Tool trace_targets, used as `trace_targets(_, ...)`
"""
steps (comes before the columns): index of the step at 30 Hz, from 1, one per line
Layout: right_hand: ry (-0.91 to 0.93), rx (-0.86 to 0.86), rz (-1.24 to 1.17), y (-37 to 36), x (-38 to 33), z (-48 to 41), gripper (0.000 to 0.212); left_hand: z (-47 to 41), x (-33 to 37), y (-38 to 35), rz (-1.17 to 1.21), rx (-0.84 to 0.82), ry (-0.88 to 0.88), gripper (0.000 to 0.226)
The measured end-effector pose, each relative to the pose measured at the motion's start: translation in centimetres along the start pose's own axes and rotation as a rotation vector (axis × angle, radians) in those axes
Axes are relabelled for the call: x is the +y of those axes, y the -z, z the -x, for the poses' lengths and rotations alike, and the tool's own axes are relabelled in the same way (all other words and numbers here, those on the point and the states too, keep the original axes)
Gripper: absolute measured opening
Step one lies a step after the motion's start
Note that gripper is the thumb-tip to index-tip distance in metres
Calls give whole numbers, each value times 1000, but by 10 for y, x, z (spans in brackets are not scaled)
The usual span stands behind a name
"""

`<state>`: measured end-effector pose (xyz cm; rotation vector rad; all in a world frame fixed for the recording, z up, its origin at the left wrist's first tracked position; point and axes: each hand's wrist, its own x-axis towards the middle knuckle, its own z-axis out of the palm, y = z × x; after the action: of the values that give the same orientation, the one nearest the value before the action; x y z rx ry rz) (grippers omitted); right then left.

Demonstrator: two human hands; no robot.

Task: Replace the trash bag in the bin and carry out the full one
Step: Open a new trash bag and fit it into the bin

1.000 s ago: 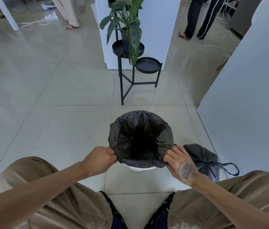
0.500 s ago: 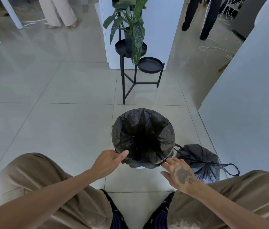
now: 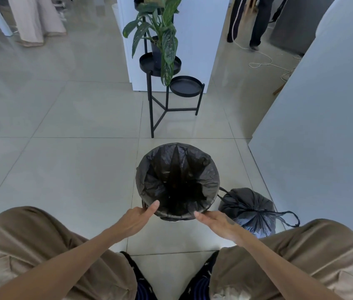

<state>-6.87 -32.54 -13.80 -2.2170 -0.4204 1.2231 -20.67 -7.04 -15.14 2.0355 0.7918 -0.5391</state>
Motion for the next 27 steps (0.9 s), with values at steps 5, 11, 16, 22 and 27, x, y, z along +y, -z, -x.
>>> trace_targets(5, -62, 260, -286, 27, 1, 8, 22, 3, 5, 21, 177, 182, 75, 102)
trace_targets(11, 169, 735, -221, 48, -32, -6, 38, -7, 38, 42, 370, 733, -161, 73)
trace_targets(16, 277, 625, -267, 35, -46, -41, 70, -24, 63, 29, 615, 565, -236, 78)
trace_targets(22, 267, 682, -545, 23, -48, -56, 71, -47, 60, 29, 962, 423, -121, 73)
trace_targets(27, 182, 648, -748, 17, -39, -68, 70, -58, 47, 32, 1282, 179, -47, 98)
